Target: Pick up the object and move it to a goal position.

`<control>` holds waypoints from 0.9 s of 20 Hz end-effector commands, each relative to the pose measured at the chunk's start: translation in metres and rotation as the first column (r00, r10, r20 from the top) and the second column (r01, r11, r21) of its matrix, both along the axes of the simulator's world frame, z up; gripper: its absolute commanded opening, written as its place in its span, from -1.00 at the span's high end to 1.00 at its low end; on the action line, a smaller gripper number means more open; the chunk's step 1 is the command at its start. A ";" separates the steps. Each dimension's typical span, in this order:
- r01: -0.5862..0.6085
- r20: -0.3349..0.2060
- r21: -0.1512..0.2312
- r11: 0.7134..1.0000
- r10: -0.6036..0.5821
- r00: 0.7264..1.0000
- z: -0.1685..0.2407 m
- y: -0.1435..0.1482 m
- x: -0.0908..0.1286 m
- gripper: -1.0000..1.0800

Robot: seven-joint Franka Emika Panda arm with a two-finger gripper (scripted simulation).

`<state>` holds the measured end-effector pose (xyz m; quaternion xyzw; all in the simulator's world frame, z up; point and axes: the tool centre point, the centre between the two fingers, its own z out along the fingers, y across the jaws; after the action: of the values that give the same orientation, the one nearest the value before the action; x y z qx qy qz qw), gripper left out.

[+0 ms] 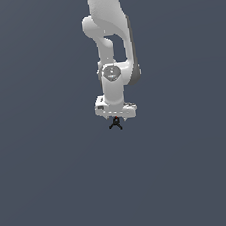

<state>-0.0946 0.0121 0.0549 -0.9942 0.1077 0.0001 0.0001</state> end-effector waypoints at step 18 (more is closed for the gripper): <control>0.002 0.000 0.000 1.000 -0.002 1.000 -0.041 0.000 -0.001 1.00</control>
<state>-0.0960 0.0123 0.0140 -0.9941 0.1084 0.0001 0.0001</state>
